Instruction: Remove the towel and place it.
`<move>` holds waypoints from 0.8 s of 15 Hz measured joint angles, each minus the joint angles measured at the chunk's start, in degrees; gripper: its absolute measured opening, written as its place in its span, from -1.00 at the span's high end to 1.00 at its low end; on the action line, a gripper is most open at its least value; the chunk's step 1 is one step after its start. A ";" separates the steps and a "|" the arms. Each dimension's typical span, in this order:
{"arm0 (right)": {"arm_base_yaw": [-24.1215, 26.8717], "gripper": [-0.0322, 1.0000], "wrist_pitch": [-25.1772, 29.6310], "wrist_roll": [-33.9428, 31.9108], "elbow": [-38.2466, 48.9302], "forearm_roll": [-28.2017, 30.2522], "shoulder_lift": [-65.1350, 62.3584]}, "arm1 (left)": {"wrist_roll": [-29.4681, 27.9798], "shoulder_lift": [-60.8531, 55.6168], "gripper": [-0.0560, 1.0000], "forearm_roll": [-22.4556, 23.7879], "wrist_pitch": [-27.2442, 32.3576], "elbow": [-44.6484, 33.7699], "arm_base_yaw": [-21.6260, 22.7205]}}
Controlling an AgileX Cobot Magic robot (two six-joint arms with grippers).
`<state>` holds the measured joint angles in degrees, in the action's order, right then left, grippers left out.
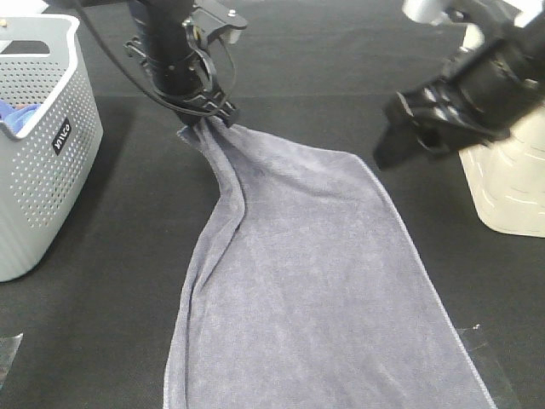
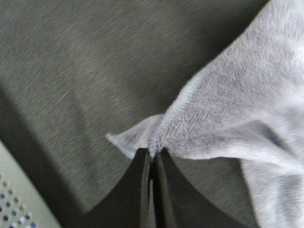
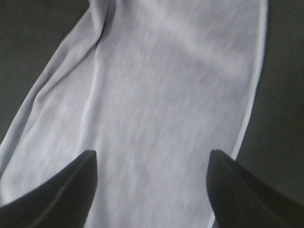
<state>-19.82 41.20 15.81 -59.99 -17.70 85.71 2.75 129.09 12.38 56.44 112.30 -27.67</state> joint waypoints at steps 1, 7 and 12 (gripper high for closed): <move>0.00 -0.28 -2.29 0.11 -2.01 0.00 2.46 | 0.00 0.00 0.88 0.00 0.46 0.00 0.06; 0.00 -0.28 -7.33 -0.69 -19.54 2.52 22.29 | 0.00 0.00 0.88 -0.57 0.86 0.00 0.06; 0.00 -0.28 -6.42 -5.33 -34.26 8.65 38.39 | 0.17 0.00 0.89 -1.78 1.49 0.00 0.06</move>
<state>-19.82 34.78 10.49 -94.25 -9.05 124.10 2.92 129.09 10.60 57.93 112.30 -27.62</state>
